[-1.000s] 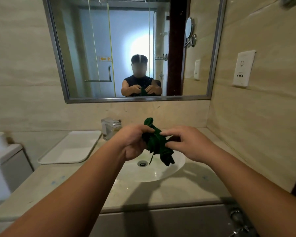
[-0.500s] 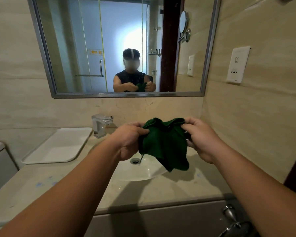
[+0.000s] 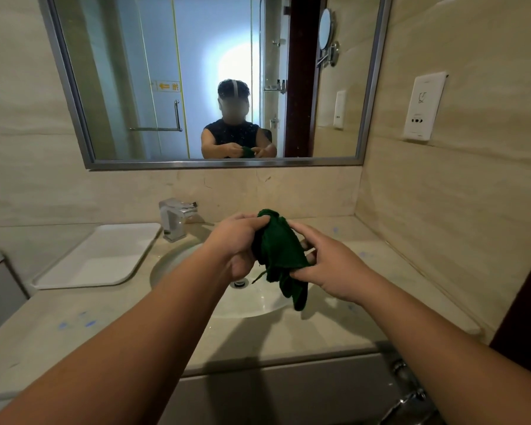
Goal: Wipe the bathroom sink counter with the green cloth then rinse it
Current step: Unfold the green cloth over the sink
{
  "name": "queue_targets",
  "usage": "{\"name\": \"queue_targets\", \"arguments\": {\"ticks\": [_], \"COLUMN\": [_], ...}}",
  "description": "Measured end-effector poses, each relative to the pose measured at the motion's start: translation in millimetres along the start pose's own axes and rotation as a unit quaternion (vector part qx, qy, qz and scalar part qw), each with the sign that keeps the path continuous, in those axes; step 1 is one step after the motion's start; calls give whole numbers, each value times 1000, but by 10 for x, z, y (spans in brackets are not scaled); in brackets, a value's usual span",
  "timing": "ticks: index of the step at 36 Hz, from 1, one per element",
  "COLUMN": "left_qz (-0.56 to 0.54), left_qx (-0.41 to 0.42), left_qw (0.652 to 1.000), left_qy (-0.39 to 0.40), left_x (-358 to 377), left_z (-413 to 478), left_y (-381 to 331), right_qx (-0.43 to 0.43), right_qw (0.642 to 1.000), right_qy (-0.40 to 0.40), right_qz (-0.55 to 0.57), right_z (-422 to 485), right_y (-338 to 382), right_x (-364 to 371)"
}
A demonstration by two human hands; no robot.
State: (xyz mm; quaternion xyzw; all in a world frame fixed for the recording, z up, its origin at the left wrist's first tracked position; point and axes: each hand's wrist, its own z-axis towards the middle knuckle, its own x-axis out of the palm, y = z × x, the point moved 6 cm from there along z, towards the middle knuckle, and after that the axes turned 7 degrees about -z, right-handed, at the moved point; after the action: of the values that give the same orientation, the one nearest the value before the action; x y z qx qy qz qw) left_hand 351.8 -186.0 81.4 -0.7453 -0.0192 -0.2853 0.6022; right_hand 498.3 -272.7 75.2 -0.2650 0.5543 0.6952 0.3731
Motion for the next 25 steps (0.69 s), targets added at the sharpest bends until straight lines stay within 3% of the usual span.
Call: {"name": "queue_targets", "arguments": {"ticks": [5,9,15,22,25], "left_qz": [45,107,179,324,386], "left_qx": [10,10,0,-100,-70], "left_qw": [999,994,984,917,889], "left_qy": [-17,-17,23,209,235], "left_x": [-144,-246,-249,7,179], "left_z": [35,36,96,29,-21], "left_y": [-32,-89,-33,299,376], "right_qx": [18,48,52,62,91], "right_qw": [997,975,961,932,917], "right_qy": [-25,-33,-78,-171,-209], "right_qz": [68,213,259,315,329], "right_z": [52,63,90,112,80], "right_y": [-95,-125,-29,100,108], "right_x": [-29,-88,-209,-607,-865]}}
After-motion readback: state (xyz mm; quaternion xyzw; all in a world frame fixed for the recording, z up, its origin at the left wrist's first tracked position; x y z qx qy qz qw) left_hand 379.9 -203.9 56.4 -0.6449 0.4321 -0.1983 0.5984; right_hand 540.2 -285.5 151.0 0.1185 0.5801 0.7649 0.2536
